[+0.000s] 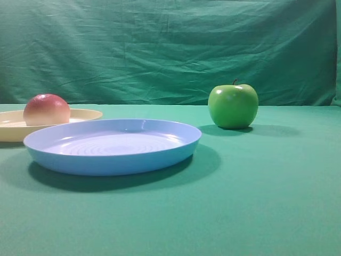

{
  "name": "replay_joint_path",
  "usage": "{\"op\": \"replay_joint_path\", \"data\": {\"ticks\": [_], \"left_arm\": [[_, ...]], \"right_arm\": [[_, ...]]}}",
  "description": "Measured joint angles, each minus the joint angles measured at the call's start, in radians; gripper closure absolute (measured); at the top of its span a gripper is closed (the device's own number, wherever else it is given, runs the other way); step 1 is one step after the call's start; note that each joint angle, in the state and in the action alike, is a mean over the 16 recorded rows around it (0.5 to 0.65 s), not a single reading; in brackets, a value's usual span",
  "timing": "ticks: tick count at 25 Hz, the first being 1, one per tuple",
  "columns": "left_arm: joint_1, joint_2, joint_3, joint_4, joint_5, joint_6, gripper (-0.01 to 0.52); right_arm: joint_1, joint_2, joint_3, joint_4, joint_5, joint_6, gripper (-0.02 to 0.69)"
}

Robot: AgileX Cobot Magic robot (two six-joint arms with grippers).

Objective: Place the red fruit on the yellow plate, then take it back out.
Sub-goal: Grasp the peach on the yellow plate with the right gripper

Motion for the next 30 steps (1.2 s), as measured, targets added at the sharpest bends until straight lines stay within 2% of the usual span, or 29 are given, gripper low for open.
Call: {"op": "replay_joint_path", "data": {"ticks": [7, 19, 30], "left_arm": [[0.0, 0.0, 0.0, 0.0, 0.0, 0.0, 0.514], [0.0, 0.0, 0.0, 0.0, 0.0, 0.0, 0.514], [0.0, 0.0, 0.0, 0.0, 0.0, 0.0, 0.514]], "right_arm": [[-0.115, -0.175, 0.124, -0.099, -0.028, 0.111, 0.665], [-0.417, -0.518, 0.5, -0.117, -0.207, 0.116, 0.665], [-0.491, -0.722, 0.834, -0.134, -0.315, 0.105, 0.665]]}}
